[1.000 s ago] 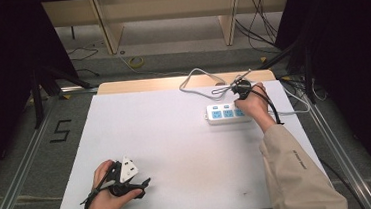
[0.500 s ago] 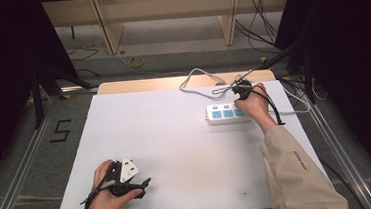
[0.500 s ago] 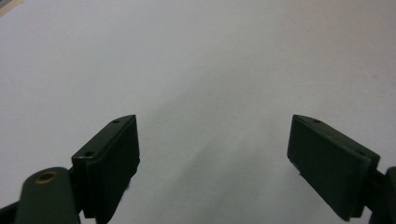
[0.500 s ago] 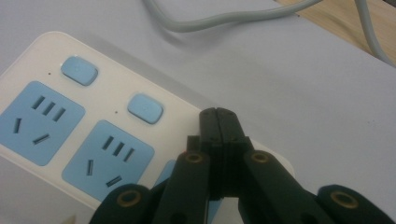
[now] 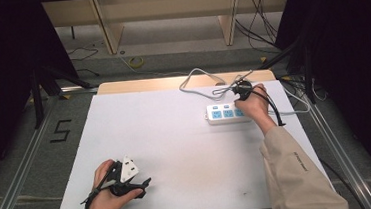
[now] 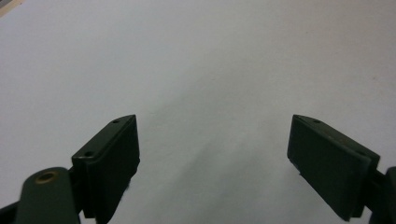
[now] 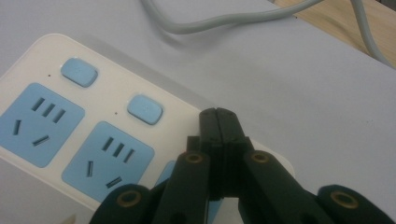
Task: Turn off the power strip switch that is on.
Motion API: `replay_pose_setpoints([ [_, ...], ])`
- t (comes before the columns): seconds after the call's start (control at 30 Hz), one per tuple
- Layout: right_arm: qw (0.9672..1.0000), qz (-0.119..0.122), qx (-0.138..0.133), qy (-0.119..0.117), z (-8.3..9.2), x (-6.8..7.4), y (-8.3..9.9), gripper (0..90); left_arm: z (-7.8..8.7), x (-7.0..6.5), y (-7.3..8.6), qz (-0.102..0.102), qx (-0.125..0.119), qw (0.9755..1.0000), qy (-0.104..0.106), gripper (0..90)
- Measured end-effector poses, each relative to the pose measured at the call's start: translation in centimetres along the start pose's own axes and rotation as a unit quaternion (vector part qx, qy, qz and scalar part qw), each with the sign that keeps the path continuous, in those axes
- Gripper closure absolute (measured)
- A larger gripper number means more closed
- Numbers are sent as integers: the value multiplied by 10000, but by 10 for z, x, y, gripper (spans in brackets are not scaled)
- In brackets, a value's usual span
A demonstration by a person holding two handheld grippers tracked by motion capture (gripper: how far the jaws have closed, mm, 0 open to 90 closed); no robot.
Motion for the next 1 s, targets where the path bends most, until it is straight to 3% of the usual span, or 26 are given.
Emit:
replay_pose_setpoints([
  [0.1,9999,-83,-147,9,2,-1,-2,900,0,-1,0,11,-7,10000,15,164],
  [1.0,9993,-43,-294,-237,25,5,14,900,-2,-2,-1,11,-19,10000,15,164],
])
Point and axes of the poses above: each handheld gripper's, and its own axes: z roughly backward along the jaws, y roughly out of its underside, x roughly to its left, the point moved 9 cm from there along -z, roughly forward along the jaws, and after that the axes turned 10 degrees about z, right-handed, at the moved point
